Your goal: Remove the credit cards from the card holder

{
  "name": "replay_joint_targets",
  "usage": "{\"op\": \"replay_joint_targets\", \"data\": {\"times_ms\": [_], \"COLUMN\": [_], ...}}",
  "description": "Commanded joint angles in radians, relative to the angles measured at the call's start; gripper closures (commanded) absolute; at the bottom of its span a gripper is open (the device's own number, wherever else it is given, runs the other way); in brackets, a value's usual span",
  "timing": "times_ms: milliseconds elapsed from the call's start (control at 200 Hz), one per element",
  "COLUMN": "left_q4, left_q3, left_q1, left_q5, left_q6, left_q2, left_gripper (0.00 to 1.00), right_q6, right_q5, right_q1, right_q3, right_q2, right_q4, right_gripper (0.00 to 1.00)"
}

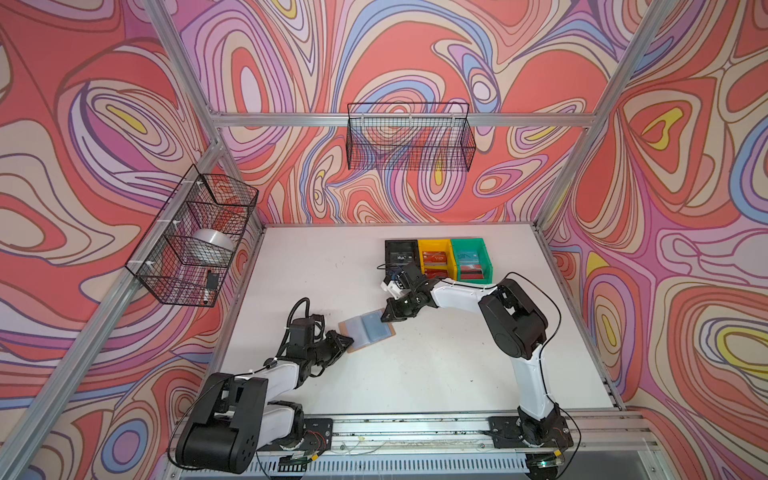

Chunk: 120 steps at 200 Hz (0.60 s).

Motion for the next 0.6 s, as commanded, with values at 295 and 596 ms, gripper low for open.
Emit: {"op": "replay_joint_targets", "data": {"times_ms": [295, 596], "left_q4": [0.013, 0.013], "left_q3": [-0.003, -0.004], "left_q1": [0.008, 0.007], "left_q5": [-0.013, -0.009], "left_q6": [0.011, 0.013], "left_q2": [0.028, 0.027], "left_gripper": [0.82, 0.82], "right_q6": [-0.044, -0.028], "right_q5": [0.068, 0.061], "right_q1": [0.046, 0.060], "right_q3": [0.012, 0.017], "right_q2": [0.095, 0.090], "right_q4": [-0.070, -0.056], "right_gripper": [1.00, 1.00]}}
